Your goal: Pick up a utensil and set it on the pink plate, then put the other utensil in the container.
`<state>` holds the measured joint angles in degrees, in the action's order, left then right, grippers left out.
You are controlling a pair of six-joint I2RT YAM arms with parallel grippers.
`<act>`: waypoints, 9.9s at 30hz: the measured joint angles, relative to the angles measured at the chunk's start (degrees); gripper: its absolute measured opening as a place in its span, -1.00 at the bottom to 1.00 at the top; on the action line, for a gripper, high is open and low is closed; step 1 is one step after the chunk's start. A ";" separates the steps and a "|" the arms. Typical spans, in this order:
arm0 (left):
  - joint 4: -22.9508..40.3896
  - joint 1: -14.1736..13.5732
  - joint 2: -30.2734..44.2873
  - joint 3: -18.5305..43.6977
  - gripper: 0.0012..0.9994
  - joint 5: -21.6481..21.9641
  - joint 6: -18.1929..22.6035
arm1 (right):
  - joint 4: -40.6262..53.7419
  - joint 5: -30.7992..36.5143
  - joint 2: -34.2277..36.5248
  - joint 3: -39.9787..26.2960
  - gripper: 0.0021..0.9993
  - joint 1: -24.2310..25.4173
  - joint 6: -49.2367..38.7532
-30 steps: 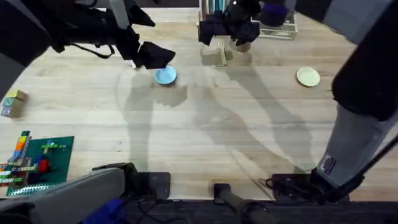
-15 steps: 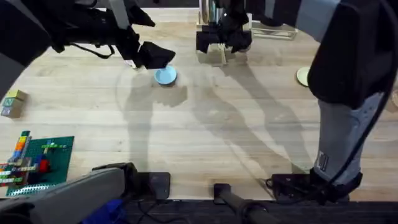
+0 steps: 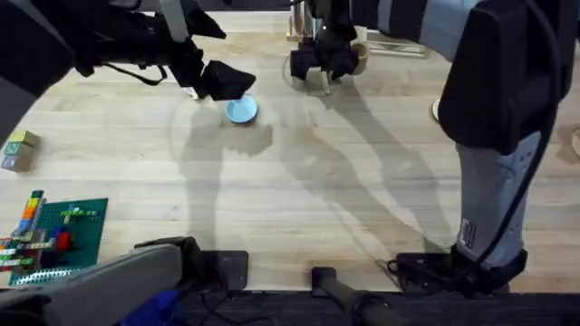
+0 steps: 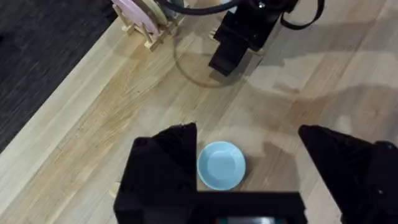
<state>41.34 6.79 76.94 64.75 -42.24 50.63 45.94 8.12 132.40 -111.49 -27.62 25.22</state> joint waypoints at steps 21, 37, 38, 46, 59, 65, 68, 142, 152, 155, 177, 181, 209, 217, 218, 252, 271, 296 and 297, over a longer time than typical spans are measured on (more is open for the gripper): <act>0.02 0.00 0.00 0.00 0.99 -0.02 0.00 | -0.09 -0.20 0.00 -0.02 -0.92 0.02 0.01; 0.00 0.00 0.00 0.00 0.99 -0.02 0.00 | 2.77 -0.37 -2.91 -0.11 -0.94 -1.68 -2.71; 0.00 0.00 -0.01 0.00 0.99 -0.02 0.00 | 3.06 -0.40 -3.81 -0.11 -0.94 -1.75 -3.11; 0.01 0.00 0.00 0.00 0.99 -0.01 0.00 | 6.89 -0.39 -10.46 -2.59 -0.94 -1.73 -8.57; 0.02 0.00 0.00 0.00 0.99 -0.01 0.00 | 11.59 -0.39 -16.20 -8.53 -0.94 -1.73 -18.00; 0.00 0.00 0.00 0.00 0.99 -0.02 0.00 | 18.99 1.16 -18.17 -10.75 -0.94 -1.33 -21.28; 0.02 0.00 0.00 0.00 0.99 -0.02 0.00 | 22.34 1.36 -19.47 -10.84 -0.94 0.13 -22.31; 0.00 0.00 0.00 0.00 0.99 -0.02 0.00 | -44.56 -85.64 -27.04 29.16 -0.94 34.46 -58.19; 0.00 0.00 0.00 0.00 0.99 -0.02 0.00 | -52.08 -87.49 -17.17 29.16 -0.94 37.00 -64.29; 0.02 0.00 0.00 0.00 0.99 0.00 0.00 | -54.49 -87.49 -14.92 29.16 -0.94 37.00 -64.71; 0.00 0.00 0.00 0.00 0.99 0.00 0.00 | -68.55 -87.65 -4.99 29.16 -0.94 33.74 -66.06; 0.02 0.00 -0.02 0.00 0.99 -0.02 0.02 | -69.18 -87.65 -3.51 29.16 -0.94 33.77 -66.19; 0.01 0.00 -0.01 0.00 0.99 0.00 0.00 | -69.88 -87.34 0.86 29.18 -0.94 34.16 -70.28; 0.02 0.00 0.00 0.00 0.99 -0.02 0.00 | -69.82 -87.14 1.38 29.18 -0.94 34.27 -70.30; 0.00 0.00 0.00 0.00 0.99 -0.01 0.01 | -69.72 -87.14 1.38 29.18 -0.94 34.27 -70.30; 0.00 0.00 -0.01 0.00 0.99 0.00 0.01 | -58.85 -86.72 -3.66 29.45 1.00 34.16 -63.34; 0.00 0.00 0.00 0.00 0.99 0.00 0.00 | -21.18 -71.55 -29.37 29.49 1.00 34.92 -62.19; 0.01 0.00 0.00 0.00 0.99 0.00 0.00 | 23.97 -46.73 -61.55 29.49 1.00 36.04 -61.62; 0.00 0.00 0.00 0.00 0.99 -0.02 0.00 | 24.26 -46.27 -61.39 29.49 1.00 36.04 -61.62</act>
<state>41.34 6.79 76.95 64.75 -42.26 50.64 70.20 -38.15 71.00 -82.00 8.43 -36.40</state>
